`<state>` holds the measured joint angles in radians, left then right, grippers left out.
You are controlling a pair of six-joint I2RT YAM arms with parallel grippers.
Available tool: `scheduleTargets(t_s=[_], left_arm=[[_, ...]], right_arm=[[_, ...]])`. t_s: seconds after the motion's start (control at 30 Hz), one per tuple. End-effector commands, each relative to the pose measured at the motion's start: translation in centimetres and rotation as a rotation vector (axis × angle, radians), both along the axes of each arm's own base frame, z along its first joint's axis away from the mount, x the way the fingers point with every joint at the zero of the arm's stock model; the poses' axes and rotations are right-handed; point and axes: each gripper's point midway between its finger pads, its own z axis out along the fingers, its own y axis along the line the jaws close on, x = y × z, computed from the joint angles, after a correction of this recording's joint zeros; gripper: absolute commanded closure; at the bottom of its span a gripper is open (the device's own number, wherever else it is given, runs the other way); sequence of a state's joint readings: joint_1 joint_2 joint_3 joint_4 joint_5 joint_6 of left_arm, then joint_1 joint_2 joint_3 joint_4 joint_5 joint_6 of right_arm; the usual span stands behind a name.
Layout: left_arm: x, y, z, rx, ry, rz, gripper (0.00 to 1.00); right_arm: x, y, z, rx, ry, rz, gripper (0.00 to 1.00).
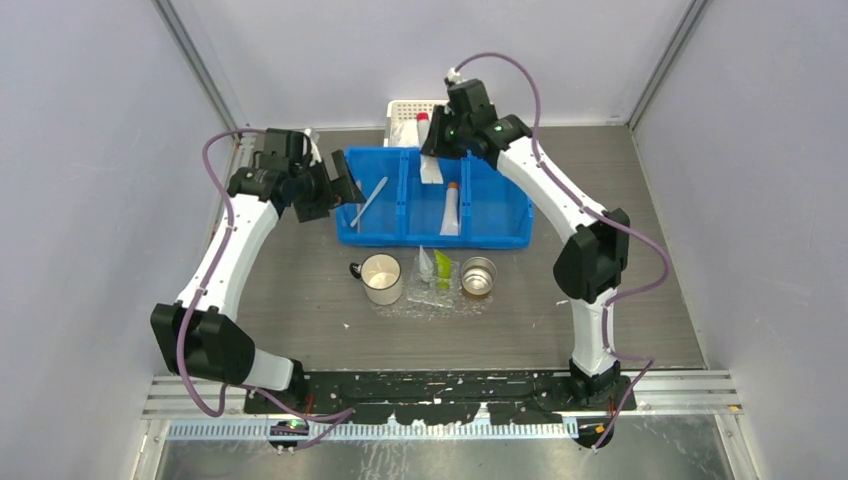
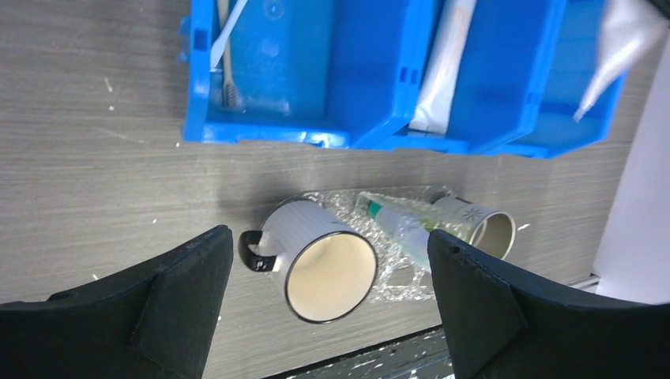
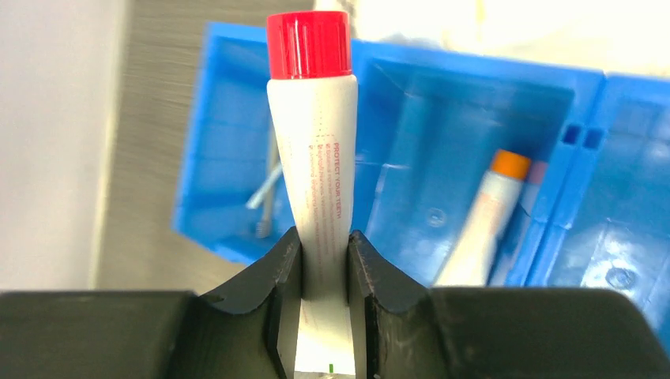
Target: Prepare toiletry sets of a toothbrush and toothpaste on the tray
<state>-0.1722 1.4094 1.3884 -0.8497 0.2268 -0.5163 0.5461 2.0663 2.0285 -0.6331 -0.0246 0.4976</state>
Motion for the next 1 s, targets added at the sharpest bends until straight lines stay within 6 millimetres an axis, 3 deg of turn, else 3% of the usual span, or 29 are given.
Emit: scheduleTargets(t_s=[0.0, 0.23, 0.37, 0.77, 0.9, 0.97], left_arm=[[1.3, -1.1, 3.8, -0.082, -0.074, -0.006, 0.06], [1.7, -4.4, 7.4, -0.303, -0.082, -0.044, 0.05], [2.0, -5.8, 8.2, -0.422, -0.067, -0.035, 0.01], [2.1, -5.8, 3.7, -0.448, 0.041, 0.039, 0.01], [2.2, -6.1, 2.7, -0.470, 0.076, 0.053, 0.16], [2.2, -6.2, 2.2, -0.482, 0.103, 0.066, 0.36]], right_arm=[[-3.5, 1.7, 8.1, 0.122, -0.066, 0.175, 0.74], [-9.0, 5.0, 7.6, 0.151, 0.022, 0.335, 0.74], [-10.8, 6.4, 6.7, 0.137, 0.038, 0.367, 0.74], [-15.1, 9.3, 8.4, 0.149, 0.015, 0.465, 0.74], [-15.9, 9.7, 8.3, 0.151, 0.023, 0.482, 0.74], [-16.2, 9.8, 8.2, 0.151, 0.023, 0.487, 0.74]])
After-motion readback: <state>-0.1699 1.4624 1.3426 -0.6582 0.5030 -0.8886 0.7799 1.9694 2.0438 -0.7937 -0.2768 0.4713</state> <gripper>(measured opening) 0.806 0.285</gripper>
